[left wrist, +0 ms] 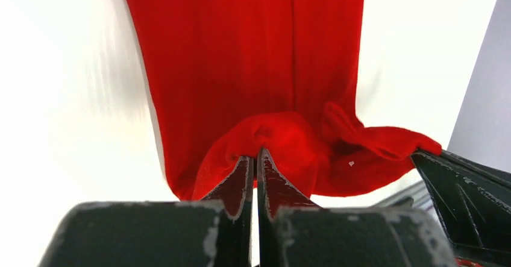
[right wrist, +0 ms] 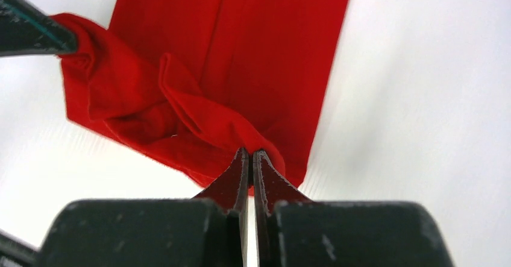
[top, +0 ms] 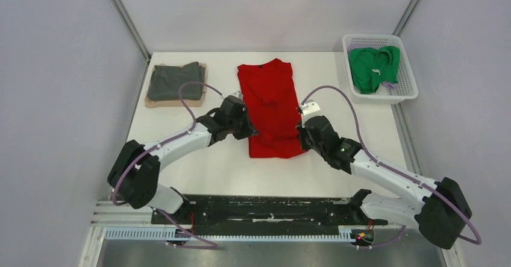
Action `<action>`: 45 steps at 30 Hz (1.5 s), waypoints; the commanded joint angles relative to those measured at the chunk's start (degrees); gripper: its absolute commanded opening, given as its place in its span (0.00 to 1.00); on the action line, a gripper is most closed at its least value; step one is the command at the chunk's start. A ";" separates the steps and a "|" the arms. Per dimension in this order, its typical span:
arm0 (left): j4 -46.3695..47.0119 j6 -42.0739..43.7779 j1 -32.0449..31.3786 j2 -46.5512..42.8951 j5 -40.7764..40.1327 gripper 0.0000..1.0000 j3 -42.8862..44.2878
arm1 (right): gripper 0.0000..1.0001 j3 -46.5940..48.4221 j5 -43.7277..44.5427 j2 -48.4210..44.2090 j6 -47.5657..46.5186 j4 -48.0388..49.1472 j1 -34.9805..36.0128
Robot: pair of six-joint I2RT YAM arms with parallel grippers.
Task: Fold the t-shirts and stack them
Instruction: Fold the folded rectangular tshirt in 1/3 of the way
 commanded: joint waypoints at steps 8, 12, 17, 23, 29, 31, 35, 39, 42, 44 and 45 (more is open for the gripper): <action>-4.19 6.27 6.87 12.52 -3.23 0.02 15.62 | 0.00 10.70 -7.14 15.69 -7.56 14.79 -11.97; -5.05 6.66 7.78 14.89 -5.95 0.02 17.73 | 0.00 13.71 -10.79 21.14 -9.19 16.60 -14.44; -5.82 7.35 9.51 16.40 -7.62 0.02 19.09 | 0.00 16.24 -14.19 25.42 -11.65 18.12 -16.63; -6.15 6.85 10.85 20.63 -6.56 0.03 22.52 | 0.02 19.93 -18.40 31.56 -13.92 18.40 -18.88; -6.29 8.40 12.09 24.94 -7.59 0.36 27.27 | 0.12 24.89 -17.84 38.07 -13.63 19.12 -21.53; -7.22 9.21 12.89 25.72 -6.49 0.54 29.83 | 0.54 27.60 -17.69 40.12 -13.40 18.29 -22.17; -7.68 10.93 13.14 22.96 -6.02 1.00 31.69 | 0.97 29.87 -17.03 39.72 -12.85 15.95 -22.42; -6.45 10.21 13.05 17.51 -3.82 1.00 27.02 | 0.98 25.42 -20.28 35.55 -10.66 16.51 -22.41; -5.64 9.19 12.99 12.71 -3.75 1.00 21.04 | 0.98 18.19 -26.61 31.22 -9.12 20.28 -21.97; -4.93 8.59 12.84 8.91 -1.67 1.00 16.45 | 0.98 14.16 -31.98 28.92 -8.40 22.24 -21.48; -4.52 8.20 12.66 7.35 -0.99 1.00 14.06 | 0.98 12.03 -33.49 27.85 -7.75 23.15 -21.09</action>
